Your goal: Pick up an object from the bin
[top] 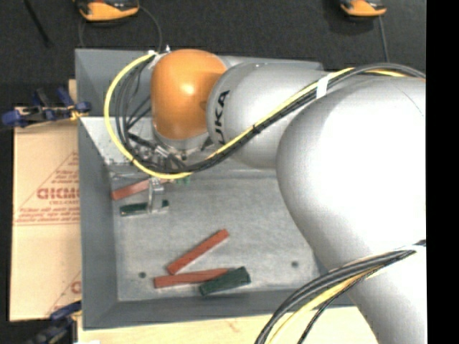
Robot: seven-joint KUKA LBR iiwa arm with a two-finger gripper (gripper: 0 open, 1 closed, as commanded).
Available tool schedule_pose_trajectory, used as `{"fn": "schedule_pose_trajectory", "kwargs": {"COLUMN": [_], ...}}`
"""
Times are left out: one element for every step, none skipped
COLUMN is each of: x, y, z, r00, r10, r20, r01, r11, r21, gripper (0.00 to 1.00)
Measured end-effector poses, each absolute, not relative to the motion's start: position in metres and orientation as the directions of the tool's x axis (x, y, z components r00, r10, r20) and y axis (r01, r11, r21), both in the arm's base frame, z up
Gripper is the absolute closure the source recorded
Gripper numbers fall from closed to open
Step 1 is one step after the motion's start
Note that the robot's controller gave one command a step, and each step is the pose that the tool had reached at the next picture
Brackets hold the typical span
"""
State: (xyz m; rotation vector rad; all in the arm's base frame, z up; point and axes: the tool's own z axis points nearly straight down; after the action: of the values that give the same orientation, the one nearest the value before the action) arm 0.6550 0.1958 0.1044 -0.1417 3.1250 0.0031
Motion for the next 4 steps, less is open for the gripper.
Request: {"fn": "schedule_pose_trajectory", "kwargs": {"x": [0.653,0.653,0.652,0.654], "y": [0.176,0.177,0.177,0.177], "z": [0.11,0.07,0.07,0.071], "r00": [-1.0,-0.997,-0.997,-0.997], "r10": [-0.023,0.08,0.079,0.081], "r20": [-0.003,0.007,0.006,0.001], "r01": [-0.023,0.08,0.079,0.081], "r11": [1.0,0.997,0.997,0.997], "r21": [0.002,0.002,0.002,0.003], "gripper": [0.0,0.0,0.0,1.0]}}
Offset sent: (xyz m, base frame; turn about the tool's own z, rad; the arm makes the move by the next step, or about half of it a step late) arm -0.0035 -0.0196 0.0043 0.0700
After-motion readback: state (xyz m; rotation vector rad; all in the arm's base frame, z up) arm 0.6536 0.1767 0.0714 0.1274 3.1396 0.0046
